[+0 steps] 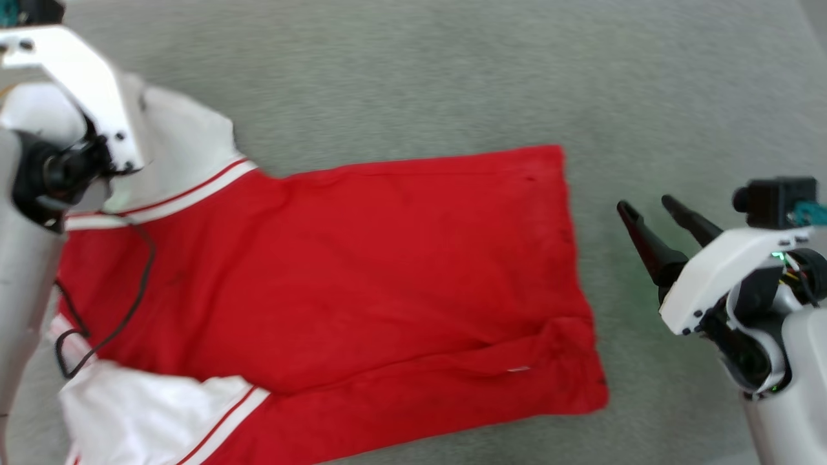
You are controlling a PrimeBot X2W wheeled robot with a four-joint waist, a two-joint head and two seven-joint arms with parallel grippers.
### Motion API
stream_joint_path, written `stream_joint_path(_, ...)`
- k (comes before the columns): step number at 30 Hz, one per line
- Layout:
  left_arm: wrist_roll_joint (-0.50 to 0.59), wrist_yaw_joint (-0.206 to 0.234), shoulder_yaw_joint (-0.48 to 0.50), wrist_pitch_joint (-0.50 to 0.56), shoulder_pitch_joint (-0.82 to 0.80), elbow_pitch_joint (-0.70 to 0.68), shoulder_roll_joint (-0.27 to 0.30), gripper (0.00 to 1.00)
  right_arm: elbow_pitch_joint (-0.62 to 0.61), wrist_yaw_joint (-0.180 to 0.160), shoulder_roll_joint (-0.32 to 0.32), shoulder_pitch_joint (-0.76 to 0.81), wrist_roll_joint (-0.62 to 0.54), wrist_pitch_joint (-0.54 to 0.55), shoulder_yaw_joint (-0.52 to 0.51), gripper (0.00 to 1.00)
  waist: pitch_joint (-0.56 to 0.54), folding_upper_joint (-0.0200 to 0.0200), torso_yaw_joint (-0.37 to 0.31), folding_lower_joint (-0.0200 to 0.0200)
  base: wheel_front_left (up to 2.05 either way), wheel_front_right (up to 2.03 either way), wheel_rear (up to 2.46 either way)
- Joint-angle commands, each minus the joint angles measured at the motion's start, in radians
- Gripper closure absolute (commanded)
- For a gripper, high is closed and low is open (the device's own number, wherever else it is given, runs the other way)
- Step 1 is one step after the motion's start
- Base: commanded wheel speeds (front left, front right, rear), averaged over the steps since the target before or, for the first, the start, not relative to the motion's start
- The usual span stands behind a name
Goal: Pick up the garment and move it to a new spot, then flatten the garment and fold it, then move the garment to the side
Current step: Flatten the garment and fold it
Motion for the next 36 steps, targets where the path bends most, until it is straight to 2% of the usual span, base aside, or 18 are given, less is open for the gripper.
stream_joint_path(1,0.008,-0.015,-0.005,-0.029,-0.021,-0.014,-0.018,1.00,0.035,0.000,-0.015,-0.046,0.017,0.080,0.001,0.00,-0.028,0.0000,0.072,-0.0001,0.00,0.00,0.00)
stream_joint_path(8,0.022,-0.053,-0.033,-0.086,-0.051,-0.068,-0.071,1.00,0.150,0.000,-0.049,-0.195,0.045,0.292,0.009,0.00,-0.002,0.0000,0.168,-0.0001,0.00,0.00,0.00)
stream_joint_path(16,0.030,-0.076,-0.050,-0.128,-0.048,-0.101,-0.099,1.00,0.324,-0.001,-0.058,-0.296,0.042,0.492,0.057,0.00,0.029,0.0000,0.221,-0.0001,0.00,0.00,0.00)
stream_joint_path(17,0.027,-0.081,-0.050,-0.131,-0.045,-0.101,-0.102,1.00,0.346,-0.001,-0.057,-0.295,0.040,0.527,0.068,0.38,0.030,0.0000,0.223,-0.0001,0.00,0.00,0.00)
stream_joint_path(18,0.025,-0.082,-0.050,-0.137,-0.041,-0.101,-0.105,1.00,0.359,-0.001,-0.055,-0.294,0.036,0.548,0.078,0.80,0.030,0.0000,0.225,-0.0001,0.00,0.00,0.00)
stream_joint_path(19,0.023,-0.083,-0.052,-0.139,-0.039,-0.100,-0.106,1.00,0.369,-0.001,-0.050,-0.297,0.042,0.568,0.085,1.00,0.030,0.0000,0.227,-0.0001,0.00,0.00,0.00)
stream_joint_path(23,0.016,-0.093,-0.050,-0.151,-0.033,-0.094,-0.111,1.00,0.373,0.000,-0.060,-0.328,0.040,0.579,0.092,1.00,0.028,0.0000,0.230,-0.0001,0.00,0.00,0.00)
stream_joint_path(28,0.004,-0.106,-0.030,-0.202,-0.005,-0.079,-0.106,1.00,0.318,-0.001,-0.079,-0.385,0.024,0.500,0.058,1.00,-0.013,0.0000,0.233,-0.0001,0.00,0.00,0.00)
stream_joint_path(36,-0.047,-0.095,0.034,-0.320,0.178,-0.133,-0.069,1.00,0.232,-0.001,-0.072,-0.283,0.009,0.410,0.009,1.00,-0.140,0.0000,0.246,-0.0001,0.00,0.00,0.00)
